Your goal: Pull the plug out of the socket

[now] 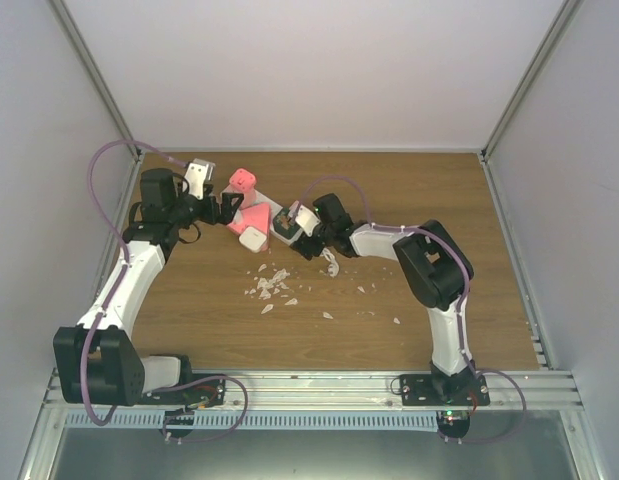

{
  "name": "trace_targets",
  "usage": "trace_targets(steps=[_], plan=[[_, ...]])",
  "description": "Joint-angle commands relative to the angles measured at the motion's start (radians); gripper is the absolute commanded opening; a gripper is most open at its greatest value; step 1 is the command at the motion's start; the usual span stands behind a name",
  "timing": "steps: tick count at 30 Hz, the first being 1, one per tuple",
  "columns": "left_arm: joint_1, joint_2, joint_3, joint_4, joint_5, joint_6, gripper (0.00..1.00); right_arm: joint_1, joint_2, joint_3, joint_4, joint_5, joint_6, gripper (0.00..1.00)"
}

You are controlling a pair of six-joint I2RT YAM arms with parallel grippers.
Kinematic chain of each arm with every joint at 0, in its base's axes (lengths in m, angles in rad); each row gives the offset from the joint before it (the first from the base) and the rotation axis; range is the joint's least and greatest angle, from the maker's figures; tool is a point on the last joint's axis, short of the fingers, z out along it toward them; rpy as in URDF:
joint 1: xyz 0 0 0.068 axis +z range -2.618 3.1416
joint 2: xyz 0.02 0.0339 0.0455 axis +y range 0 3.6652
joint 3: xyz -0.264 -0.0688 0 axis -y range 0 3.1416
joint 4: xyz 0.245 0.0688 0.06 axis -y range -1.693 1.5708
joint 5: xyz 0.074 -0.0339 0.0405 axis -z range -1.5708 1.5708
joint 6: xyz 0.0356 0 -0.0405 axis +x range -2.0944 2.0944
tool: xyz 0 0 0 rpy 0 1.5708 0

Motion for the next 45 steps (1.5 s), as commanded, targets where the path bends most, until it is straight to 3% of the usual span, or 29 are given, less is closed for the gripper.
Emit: trace_targets(steps=[1,8,18,30,45], plan=[[0.007,0.022,0.028,-0.024,0.087,0.125,0.99,-0.013,-0.056,-0.084,-0.007,-0.003,-0.082,0.62],[0.007,0.053,0.063,-0.092,0.193,0.221,0.99,-0.079,-0.163,-0.163,-0.120,-0.136,-0.141,0.56],[-0.020,0.102,0.103,-0.199,0.287,0.348,0.99,-0.182,-0.282,-0.281,-0.321,-0.251,-0.326,0.56],[-0.086,0.166,0.172,-0.391,0.384,0.617,0.92,-0.374,-0.407,-0.428,-0.494,-0.407,-0.651,0.51],[-0.245,0.316,0.223,-0.475,0.418,0.706,0.86,-0.562,-0.421,-0.448,-0.662,-0.514,-0.996,0.51]])
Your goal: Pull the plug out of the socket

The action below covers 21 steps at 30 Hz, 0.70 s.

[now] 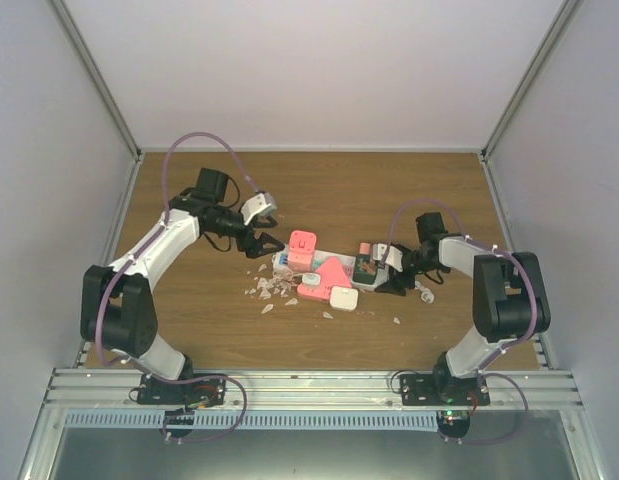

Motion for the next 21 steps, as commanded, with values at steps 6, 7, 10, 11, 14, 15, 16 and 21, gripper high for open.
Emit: trace_targets(steps=[6,7,10,11,14,15,16,21], plan=[[-0.076,0.125,0.077,0.032,0.034,0.001,0.84,-0.047,0.007,0.017,-0.110,-0.044,-0.068,0.78],[-0.076,0.150,0.098,0.028,0.038,-0.001,0.83,-0.049,0.008,0.022,-0.114,-0.049,-0.063,0.83],[-0.076,0.227,0.166,-0.005,0.055,0.002,0.82,-0.052,-0.005,0.024,-0.121,-0.062,-0.048,0.98],[-0.076,0.251,0.188,-0.015,0.059,0.002,0.82,-0.052,-0.016,0.020,-0.119,-0.062,-0.043,0.99],[-0.076,0.314,0.236,-0.046,0.079,0.005,0.85,-0.053,-0.051,0.009,-0.117,-0.065,-0.023,1.00],[-0.076,0.332,0.247,-0.053,0.087,0.006,0.85,-0.054,-0.062,0.008,-0.116,-0.065,-0.013,1.00],[-0.076,0.349,0.261,-0.063,0.095,0.006,0.85,-0.054,-0.071,0.009,-0.117,-0.065,-0.005,1.00],[-0.079,0.407,0.294,-0.119,0.133,0.034,0.84,-0.068,-0.116,0.000,-0.130,-0.070,0.030,1.00]])
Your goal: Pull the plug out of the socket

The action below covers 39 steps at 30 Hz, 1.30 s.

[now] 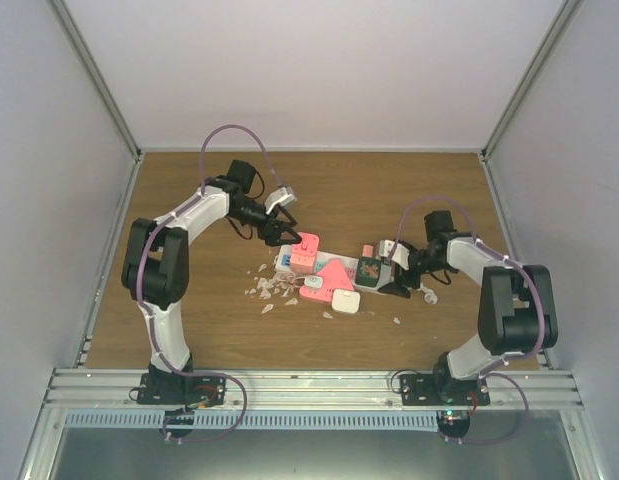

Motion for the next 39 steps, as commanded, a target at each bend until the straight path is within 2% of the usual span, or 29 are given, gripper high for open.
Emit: trace_targets(steps=[1,12,17,25,33,39], plan=[[-0.005,0.034,0.026,-0.058,0.071,0.035,0.83,-0.026,-0.054,-0.007,-0.036,-0.039,0.041,1.00],[-0.035,0.064,0.005,-0.096,0.148,0.061,0.60,-0.030,-0.195,0.034,-0.043,-0.092,0.163,1.00],[-0.036,0.032,-0.006,-0.075,0.158,0.067,0.51,-0.022,-0.201,0.112,-0.013,-0.187,0.274,1.00],[-0.034,-0.010,-0.036,-0.048,0.142,0.092,0.45,0.081,-0.129,0.225,0.114,-0.203,0.460,1.00],[-0.032,-0.034,-0.037,-0.056,0.142,0.124,0.45,0.227,-0.028,0.285,0.169,-0.180,0.521,0.94],[-0.032,-0.044,-0.029,-0.111,0.148,0.199,0.44,0.258,0.024,0.315,0.205,-0.234,0.563,0.88]])
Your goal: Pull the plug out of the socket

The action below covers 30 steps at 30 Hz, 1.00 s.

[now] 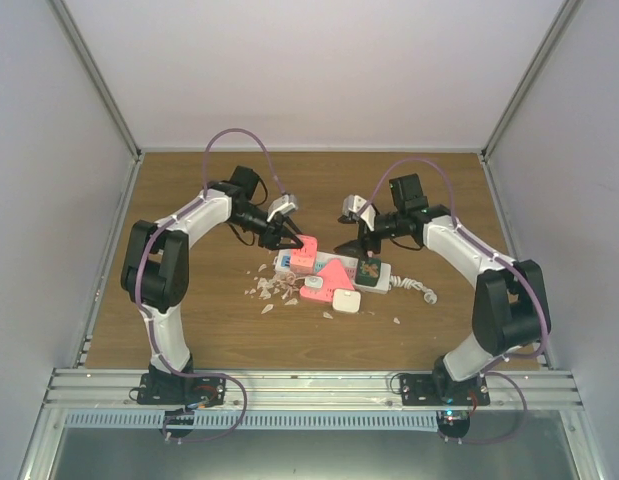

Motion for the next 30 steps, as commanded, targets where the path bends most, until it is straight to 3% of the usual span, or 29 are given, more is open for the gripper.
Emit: trace_targets(steps=[1,5,11,19,30], plan=[[-0.007,-0.046,-0.007,-0.034,0.031,0.077,0.43,0.014,0.027,0.034,0.070,-0.061,0.069,0.86],[-0.007,-0.077,-0.041,0.015,-0.006,0.073,0.43,0.057,0.045,0.033,0.112,-0.062,0.083,0.78],[-0.018,-0.129,-0.109,0.155,-0.088,0.056,0.42,0.103,0.071,-0.006,0.198,-0.037,0.105,0.78],[-0.040,-0.153,-0.141,0.198,-0.123,0.086,0.37,0.178,0.057,-0.128,0.412,0.069,0.181,0.67],[-0.068,-0.178,-0.189,0.241,-0.143,0.122,0.29,0.235,0.104,-0.195,0.566,0.153,0.216,0.57]])
